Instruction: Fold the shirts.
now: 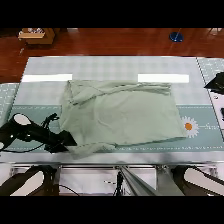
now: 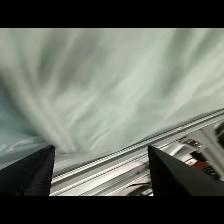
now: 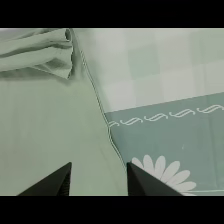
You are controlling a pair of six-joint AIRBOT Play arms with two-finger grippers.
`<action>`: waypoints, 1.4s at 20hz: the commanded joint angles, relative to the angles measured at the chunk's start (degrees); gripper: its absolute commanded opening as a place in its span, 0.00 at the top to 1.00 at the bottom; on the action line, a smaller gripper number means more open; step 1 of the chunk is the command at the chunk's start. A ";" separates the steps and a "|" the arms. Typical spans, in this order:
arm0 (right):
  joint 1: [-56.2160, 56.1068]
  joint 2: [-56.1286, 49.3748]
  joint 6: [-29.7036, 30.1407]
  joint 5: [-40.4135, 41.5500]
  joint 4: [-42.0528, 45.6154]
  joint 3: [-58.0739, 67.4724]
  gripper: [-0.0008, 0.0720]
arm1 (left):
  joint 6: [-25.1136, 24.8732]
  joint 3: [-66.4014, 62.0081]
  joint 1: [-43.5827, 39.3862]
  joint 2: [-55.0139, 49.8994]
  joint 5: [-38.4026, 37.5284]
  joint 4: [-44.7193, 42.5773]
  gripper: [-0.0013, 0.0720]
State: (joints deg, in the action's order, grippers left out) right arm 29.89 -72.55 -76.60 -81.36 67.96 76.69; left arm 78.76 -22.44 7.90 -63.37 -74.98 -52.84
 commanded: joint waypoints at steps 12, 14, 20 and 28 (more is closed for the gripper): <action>3.69 0.04 1.27 -5.88 0.55 -6.67 0.23 | -5.31 0.00 -8.52 -10.25 7.26 4.87 0.95; 6.01 0.04 2.23 -6.40 -1.44 -12.41 0.23 | -6.75 0.00 -8.52 -10.16 7.28 4.90 0.95; 10.78 0.02 6.19 -2.47 -1.31 -25.29 0.23 | -9.84 0.00 -8.52 -10.12 7.04 5.55 0.95; 13.20 -0.02 8.59 3.48 -1.03 -32.37 0.24 | -11.28 0.00 -8.52 -10.14 7.56 5.57 0.95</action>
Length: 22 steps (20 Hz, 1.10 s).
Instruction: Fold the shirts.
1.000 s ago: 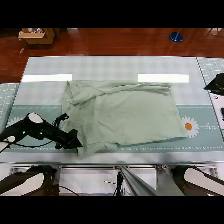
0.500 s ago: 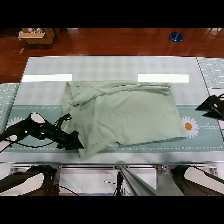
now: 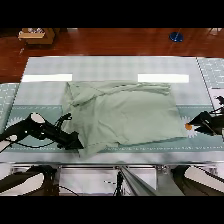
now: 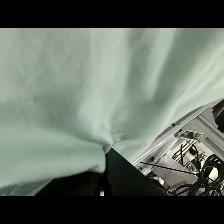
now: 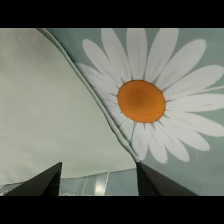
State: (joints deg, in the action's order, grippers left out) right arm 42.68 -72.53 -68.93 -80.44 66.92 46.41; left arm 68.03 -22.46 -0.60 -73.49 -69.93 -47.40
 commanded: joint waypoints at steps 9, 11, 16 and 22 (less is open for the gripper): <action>0.42 -5.03 1.09 5.14 -4.74 -6.93 0.25 | -0.96 0.02 -0.02 -0.02 2.47 0.33 0.95; -0.48 -6.14 1.05 5.55 -6.45 -7.04 0.26 | -0.98 -0.09 -0.02 -0.02 2.47 0.94 0.95; -8.55 -6.88 0.72 7.30 -7.26 -6.86 0.81 | -1.60 -1.36 -0.02 0.02 2.49 2.93 0.95; -9.57 -0.74 5.01 1.68 -22.77 3.56 0.94 | -1.49 -15.08 0.28 8.83 -2.56 3.06 0.95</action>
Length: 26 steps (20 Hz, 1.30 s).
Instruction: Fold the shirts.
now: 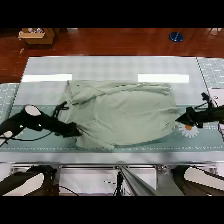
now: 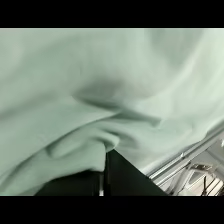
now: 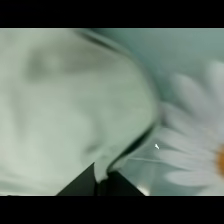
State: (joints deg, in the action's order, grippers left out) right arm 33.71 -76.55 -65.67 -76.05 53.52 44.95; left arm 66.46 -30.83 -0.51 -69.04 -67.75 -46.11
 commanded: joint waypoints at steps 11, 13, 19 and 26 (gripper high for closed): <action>-0.61 27.85 -2.64 10.86 -32.81 46.16 0.94 | 0.87 -67.76 13.97 22.40 -5.38 5.84 0.95; -0.61 30.64 -6.19 15.89 -31.95 51.28 0.94 | 1.95 -75.97 14.08 23.50 -2.95 5.75 0.95; -0.61 34.53 -22.97 14.53 -13.09 66.10 0.94 | 12.55 -91.25 14.08 28.57 -2.03 -8.52 0.95; -0.61 34.86 -24.92 -14.27 2.64 75.08 0.94 | 20.92 -90.20 14.08 32.83 -24.11 -16.72 0.95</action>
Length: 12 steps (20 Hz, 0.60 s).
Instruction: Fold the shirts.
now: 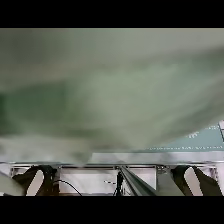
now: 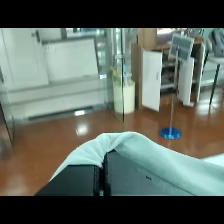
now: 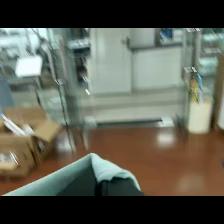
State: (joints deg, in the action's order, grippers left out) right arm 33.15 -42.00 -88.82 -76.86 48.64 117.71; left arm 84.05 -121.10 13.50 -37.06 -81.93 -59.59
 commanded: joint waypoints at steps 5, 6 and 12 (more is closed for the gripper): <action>-1.55 0.74 0.79 -29.49 10.58 2.25 0.94 | 3.69 3.98 0.07 0.81 -23.69 -3.28 0.95; -2.67 0.74 0.81 -29.51 12.44 2.25 0.94 | 3.39 5.25 0.04 1.03 -23.61 -3.78 0.95; -13.38 0.76 2.16 -29.44 25.99 -16.06 0.94 | 1.36 20.61 0.04 0.28 -22.67 -4.09 0.95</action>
State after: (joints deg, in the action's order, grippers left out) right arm 23.81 -41.08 -87.74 -105.06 68.53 110.30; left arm 86.74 -107.92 13.50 -36.42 -103.96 -63.33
